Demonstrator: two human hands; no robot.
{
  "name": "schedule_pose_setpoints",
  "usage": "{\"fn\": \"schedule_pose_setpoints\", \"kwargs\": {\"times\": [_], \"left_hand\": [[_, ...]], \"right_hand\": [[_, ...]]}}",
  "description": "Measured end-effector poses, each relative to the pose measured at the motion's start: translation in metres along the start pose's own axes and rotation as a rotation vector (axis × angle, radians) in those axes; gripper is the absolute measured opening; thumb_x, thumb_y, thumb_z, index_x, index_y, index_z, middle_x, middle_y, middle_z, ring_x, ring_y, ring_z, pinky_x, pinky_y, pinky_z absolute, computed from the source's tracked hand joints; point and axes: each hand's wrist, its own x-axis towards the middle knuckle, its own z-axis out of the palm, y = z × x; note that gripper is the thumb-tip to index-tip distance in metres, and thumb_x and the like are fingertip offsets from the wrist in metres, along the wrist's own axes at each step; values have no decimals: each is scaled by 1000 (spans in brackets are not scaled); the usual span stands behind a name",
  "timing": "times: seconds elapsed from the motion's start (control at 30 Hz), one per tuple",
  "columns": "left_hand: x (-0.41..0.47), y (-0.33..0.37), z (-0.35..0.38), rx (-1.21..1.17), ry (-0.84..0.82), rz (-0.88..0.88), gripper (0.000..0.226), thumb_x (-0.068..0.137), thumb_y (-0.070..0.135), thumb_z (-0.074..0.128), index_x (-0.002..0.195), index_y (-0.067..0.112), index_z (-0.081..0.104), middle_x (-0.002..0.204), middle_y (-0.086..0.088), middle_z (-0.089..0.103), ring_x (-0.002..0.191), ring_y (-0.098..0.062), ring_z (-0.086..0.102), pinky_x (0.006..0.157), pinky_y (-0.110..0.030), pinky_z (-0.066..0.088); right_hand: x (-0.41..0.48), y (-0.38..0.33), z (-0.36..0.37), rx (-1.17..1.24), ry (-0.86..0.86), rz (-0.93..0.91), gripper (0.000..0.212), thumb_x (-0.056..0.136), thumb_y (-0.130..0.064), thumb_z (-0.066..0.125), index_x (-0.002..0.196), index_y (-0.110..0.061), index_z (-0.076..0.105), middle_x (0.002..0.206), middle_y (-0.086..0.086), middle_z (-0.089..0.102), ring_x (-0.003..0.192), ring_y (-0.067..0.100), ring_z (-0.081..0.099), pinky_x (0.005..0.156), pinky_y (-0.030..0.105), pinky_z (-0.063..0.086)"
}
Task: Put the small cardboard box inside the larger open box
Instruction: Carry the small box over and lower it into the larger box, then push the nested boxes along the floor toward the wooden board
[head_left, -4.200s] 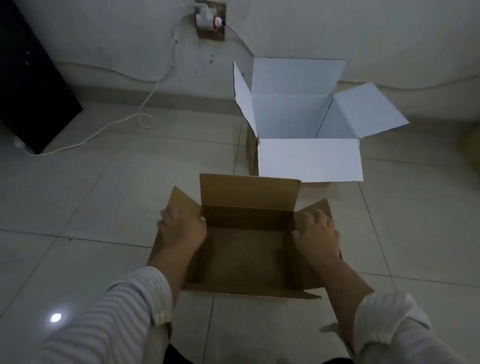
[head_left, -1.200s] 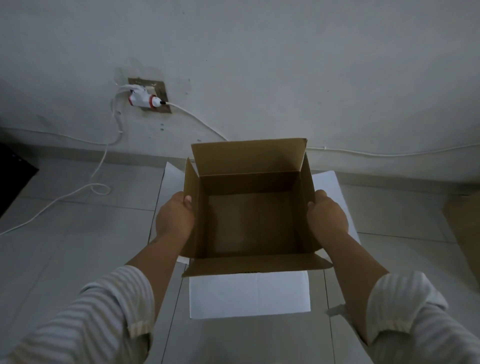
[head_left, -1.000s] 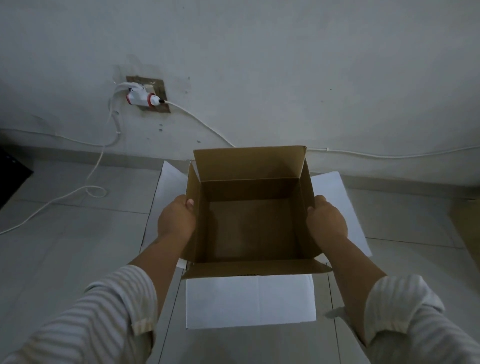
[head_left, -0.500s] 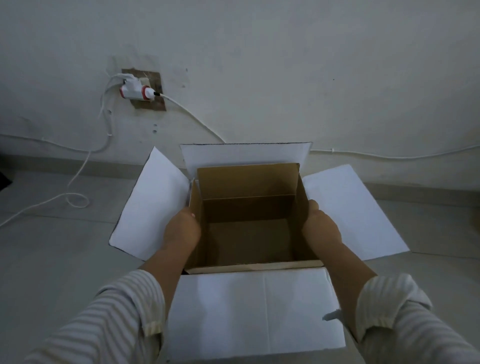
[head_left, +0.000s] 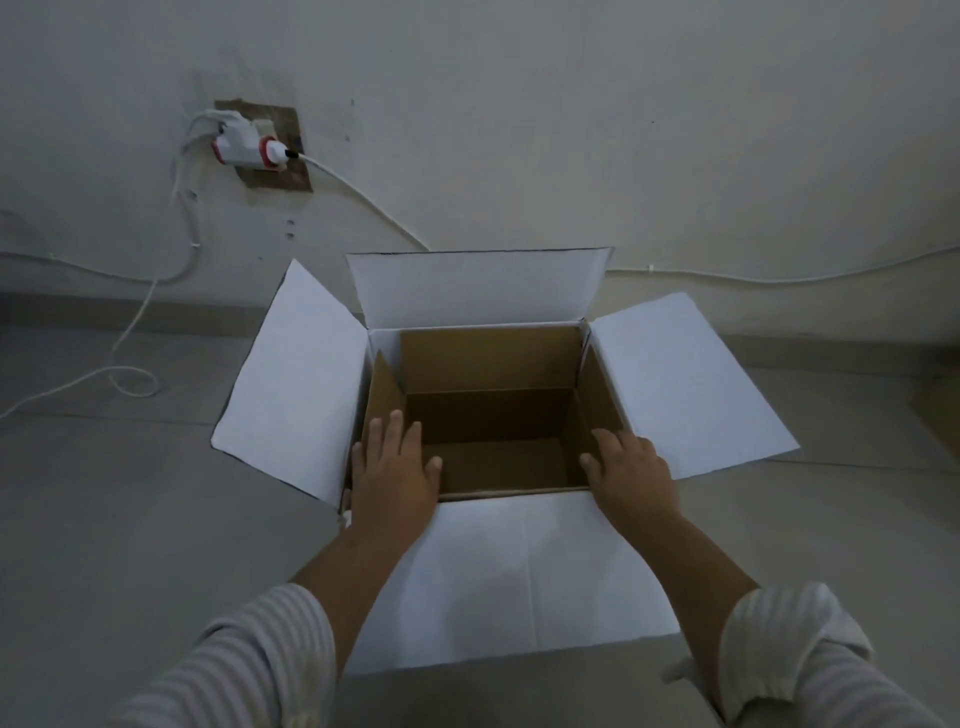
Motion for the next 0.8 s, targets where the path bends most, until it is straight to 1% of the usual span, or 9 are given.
{"fn": "schedule_pose_setpoints", "kwargs": {"times": [0.13,0.23,0.3,0.4,0.5,0.57,0.63,0.7,0.8], "left_hand": [[-24,-5,11,43,-12,73,87,83,73,5,138,20,48,155,-6,33,147,-31,19,117,-51,9],[-26,-10,17,131,-54,139,89,80,77,6,128,23,59,146,-5,48,140,-32,35,113,-55,17],[-23,-11,17,138,-85,148,89,80,79,9,120,23,65,140,-5,55,135,-33,43,110,-57,27],[-20,-9,17,127,-90,150,94,75,82,3,107,23,70,128,-2,64,124,-29,55,103,-51,39],[-17,-7,18,123,-38,157,93,74,82,3,95,22,71,105,-1,72,97,-23,64,83,-41,47],[-13,-4,20,128,-21,160,92,73,83,3,91,22,70,96,0,71,87,-21,63,76,-37,46],[-6,1,20,148,-26,170,93,72,84,4,91,21,70,96,0,70,87,-21,62,76,-35,45],[0,8,21,167,-80,166,83,75,82,16,97,21,68,103,0,68,94,-20,59,79,-35,42],[8,21,25,164,-133,182,69,80,76,29,101,20,64,104,-1,66,98,-20,57,82,-35,39]], "right_hand": [[-19,9,14,-41,-57,-58,56,92,-54,25,132,-19,43,137,5,50,128,25,40,108,42,30],[-26,7,20,-114,-107,-148,82,77,-70,0,131,-24,43,138,0,49,132,21,36,113,45,20],[-26,7,22,-139,-106,-166,88,72,-72,-3,127,-26,46,134,-2,52,129,21,40,113,47,19],[-26,7,23,-201,-106,-153,83,73,-73,0,115,-24,51,122,-1,58,116,22,49,109,48,27],[-24,5,24,-235,-92,-119,73,77,-70,8,108,-22,53,112,2,61,107,24,53,102,50,35],[-24,4,24,-252,-79,-108,80,75,-72,-1,104,-22,53,107,2,62,102,23,55,97,49,39],[-24,8,25,-251,-58,-103,88,72,-73,-11,101,-22,54,103,1,63,99,23,56,94,47,42],[-26,12,23,-255,-48,-87,88,73,-72,-12,99,-21,55,101,2,64,97,23,57,92,46,43],[-27,24,18,-276,-66,-48,64,85,-66,14,103,-20,54,107,3,63,101,24,55,95,45,41]]}}
